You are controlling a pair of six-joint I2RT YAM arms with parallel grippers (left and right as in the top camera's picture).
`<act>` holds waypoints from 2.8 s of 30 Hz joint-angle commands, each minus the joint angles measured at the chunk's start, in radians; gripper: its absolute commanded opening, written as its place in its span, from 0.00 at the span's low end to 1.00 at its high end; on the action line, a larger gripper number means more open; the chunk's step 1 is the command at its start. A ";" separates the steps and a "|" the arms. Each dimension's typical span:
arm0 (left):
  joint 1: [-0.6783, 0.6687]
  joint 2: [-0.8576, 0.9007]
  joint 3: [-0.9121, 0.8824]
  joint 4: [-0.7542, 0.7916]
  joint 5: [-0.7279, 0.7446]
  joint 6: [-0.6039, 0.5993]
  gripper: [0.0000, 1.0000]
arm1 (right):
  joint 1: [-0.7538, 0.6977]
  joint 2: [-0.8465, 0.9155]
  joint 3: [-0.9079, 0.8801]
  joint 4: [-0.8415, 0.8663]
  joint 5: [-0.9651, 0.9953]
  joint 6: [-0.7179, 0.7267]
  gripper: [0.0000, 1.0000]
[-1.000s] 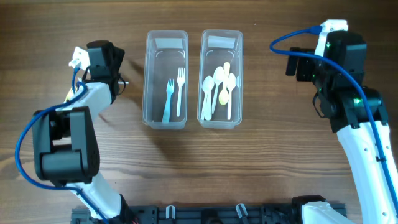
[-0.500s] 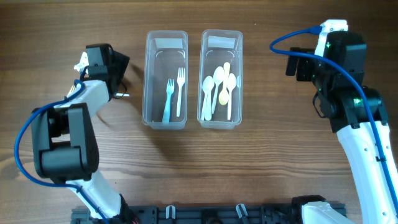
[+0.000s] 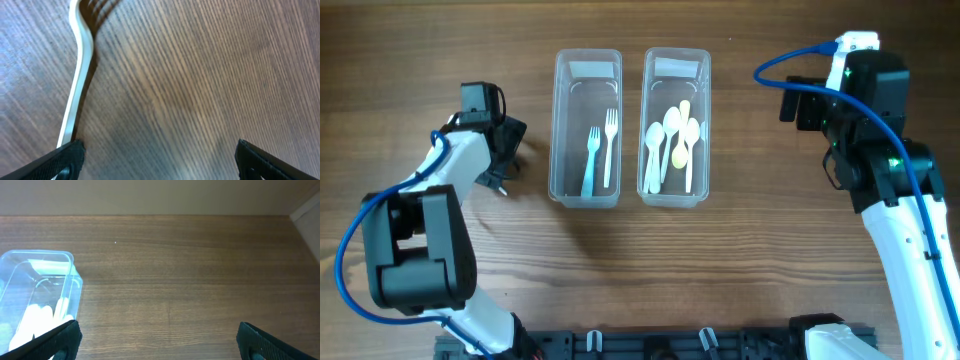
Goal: Pack container
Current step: 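Move the left gripper back to the last white fork and grasp it, then carry the white fork into the left container and release it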
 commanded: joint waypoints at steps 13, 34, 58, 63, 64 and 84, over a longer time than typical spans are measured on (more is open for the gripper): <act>0.007 -0.346 -0.012 -0.161 -0.189 0.044 0.99 | 0.000 0.006 0.009 0.002 0.021 -0.009 1.00; 0.076 0.010 -0.012 -0.021 -0.189 0.038 0.93 | 0.000 0.006 0.009 0.002 0.021 -0.009 1.00; 0.077 0.084 -0.012 -0.003 -0.245 0.098 0.68 | 0.000 0.006 0.009 0.002 0.021 -0.009 1.00; 0.077 0.084 -0.012 -0.039 -0.244 0.098 0.12 | 0.000 0.006 0.009 0.002 0.021 -0.009 1.00; 0.077 0.083 -0.012 -0.050 -0.245 0.098 0.06 | 0.000 0.006 0.009 0.002 0.021 -0.009 1.00; -0.038 -0.530 -0.011 0.001 0.155 0.579 0.04 | 0.000 0.006 0.009 0.002 0.021 -0.009 1.00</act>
